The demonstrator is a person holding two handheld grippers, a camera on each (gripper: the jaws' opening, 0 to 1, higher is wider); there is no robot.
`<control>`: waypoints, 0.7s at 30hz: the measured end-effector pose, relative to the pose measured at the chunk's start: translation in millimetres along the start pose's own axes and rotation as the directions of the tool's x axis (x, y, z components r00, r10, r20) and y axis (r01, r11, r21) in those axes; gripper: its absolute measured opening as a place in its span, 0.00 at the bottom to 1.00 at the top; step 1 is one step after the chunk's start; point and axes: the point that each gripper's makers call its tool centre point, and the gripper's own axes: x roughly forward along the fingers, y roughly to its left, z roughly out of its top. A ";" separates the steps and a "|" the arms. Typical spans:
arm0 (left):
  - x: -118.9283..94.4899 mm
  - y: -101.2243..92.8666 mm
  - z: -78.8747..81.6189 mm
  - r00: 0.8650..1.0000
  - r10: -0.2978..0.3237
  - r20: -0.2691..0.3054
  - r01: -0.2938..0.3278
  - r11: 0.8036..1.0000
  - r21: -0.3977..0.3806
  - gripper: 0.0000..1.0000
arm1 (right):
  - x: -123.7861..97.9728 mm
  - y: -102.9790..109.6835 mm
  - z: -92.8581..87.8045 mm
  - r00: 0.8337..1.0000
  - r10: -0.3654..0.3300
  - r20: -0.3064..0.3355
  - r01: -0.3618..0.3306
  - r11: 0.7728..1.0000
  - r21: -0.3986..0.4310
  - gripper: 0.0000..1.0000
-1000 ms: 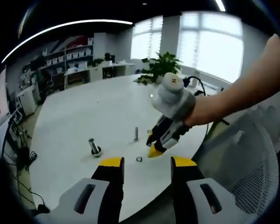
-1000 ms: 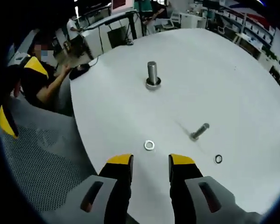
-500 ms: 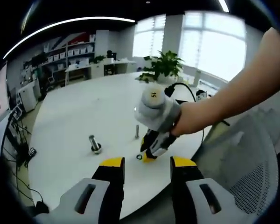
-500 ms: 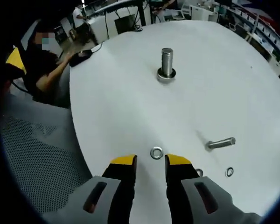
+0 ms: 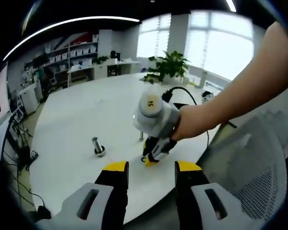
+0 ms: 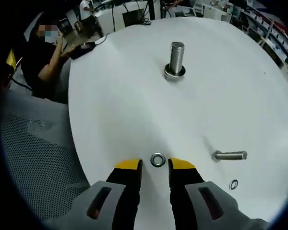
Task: Place the washer onto the threaded stud by aligning its center hole with the stud, sliding it down to the base, and recovering from edge contact or off-axis alignment until the washer reaches the visible bottom stop.
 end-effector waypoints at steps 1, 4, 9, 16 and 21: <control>-0.1 0.1 0.1 1.000 0.000 0.000 0.000 1.000 0.001 0.36 | 0.2 -0.2 -0.4 1.000 -0.007 -0.007 0.007 0.999 -0.033 0.21; 0.4 0.0 -1.2 1.000 -0.004 -0.006 0.004 1.000 -0.007 0.36 | 1.1 3.2 -0.5 1.000 -0.011 -0.028 0.008 0.997 -0.076 0.21; 0.8 -0.7 -1.4 1.000 -0.009 -0.008 0.008 1.000 -0.006 0.36 | 2.1 1.3 1.1 0.997 0.000 -0.083 -0.007 0.997 -0.074 0.21; 0.8 0.7 -5.4 1.000 -0.005 -0.025 0.004 1.000 -0.015 0.34 | 3.7 4.7 4.8 0.991 -0.005 -0.135 -0.015 0.990 -0.142 0.16; 1.6 -0.2 -4.8 1.000 -0.008 -0.027 0.008 1.000 -0.012 0.34 | 4.9 2.1 3.7 0.978 0.007 -0.208 -0.039 0.988 -0.149 0.16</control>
